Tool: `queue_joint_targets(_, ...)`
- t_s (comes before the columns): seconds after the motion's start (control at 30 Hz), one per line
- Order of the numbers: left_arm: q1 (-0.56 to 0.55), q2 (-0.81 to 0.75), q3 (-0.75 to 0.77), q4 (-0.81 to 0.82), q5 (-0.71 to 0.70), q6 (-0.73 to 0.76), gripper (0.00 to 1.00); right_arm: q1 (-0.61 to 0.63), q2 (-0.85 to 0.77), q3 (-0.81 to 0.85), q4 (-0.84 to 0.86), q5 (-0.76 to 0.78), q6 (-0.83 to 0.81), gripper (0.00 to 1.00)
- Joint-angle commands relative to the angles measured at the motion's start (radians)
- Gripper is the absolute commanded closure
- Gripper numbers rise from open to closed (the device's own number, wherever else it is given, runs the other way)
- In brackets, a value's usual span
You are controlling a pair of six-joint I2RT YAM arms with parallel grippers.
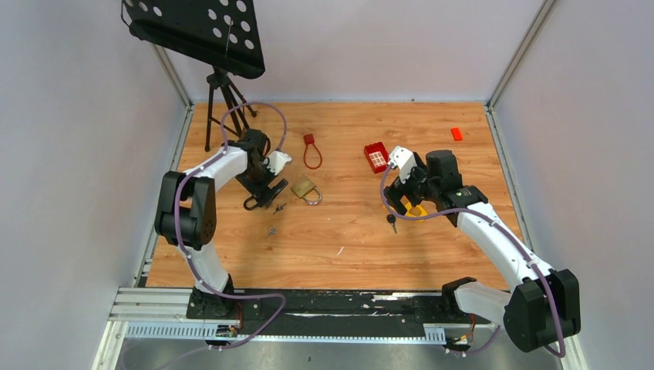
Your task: Unlock with the key
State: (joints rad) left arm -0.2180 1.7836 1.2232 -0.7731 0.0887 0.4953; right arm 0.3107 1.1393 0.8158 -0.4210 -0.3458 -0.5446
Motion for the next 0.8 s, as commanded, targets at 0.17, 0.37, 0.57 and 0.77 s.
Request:
queue_joint_targets(0.17, 0.034, 0.038, -0.033, 0.018, 0.087, 0.148, 0.11, -0.007, 0.007, 0.0, 0.026, 0.01, -0.01, 0.03)
queue_joint_targets(0.37, 0.034, 0.044, -0.059, 0.043, 0.119, 0.149, 0.36, -0.006, 0.017, 0.0, 0.025, 0.009, -0.008, 0.03)
queue_joint_targets(0.57, 0.023, -0.077, -0.028, 0.005, 0.212, 0.095, 0.51, -0.007, 0.023, 0.0, 0.025, 0.011, -0.008, 0.04)
queue_joint_targets(0.77, -0.117, -0.205, -0.034, -0.03, 0.236, 0.077, 0.49, -0.007, 0.025, 0.002, 0.027, 0.015, -0.007, 0.04)
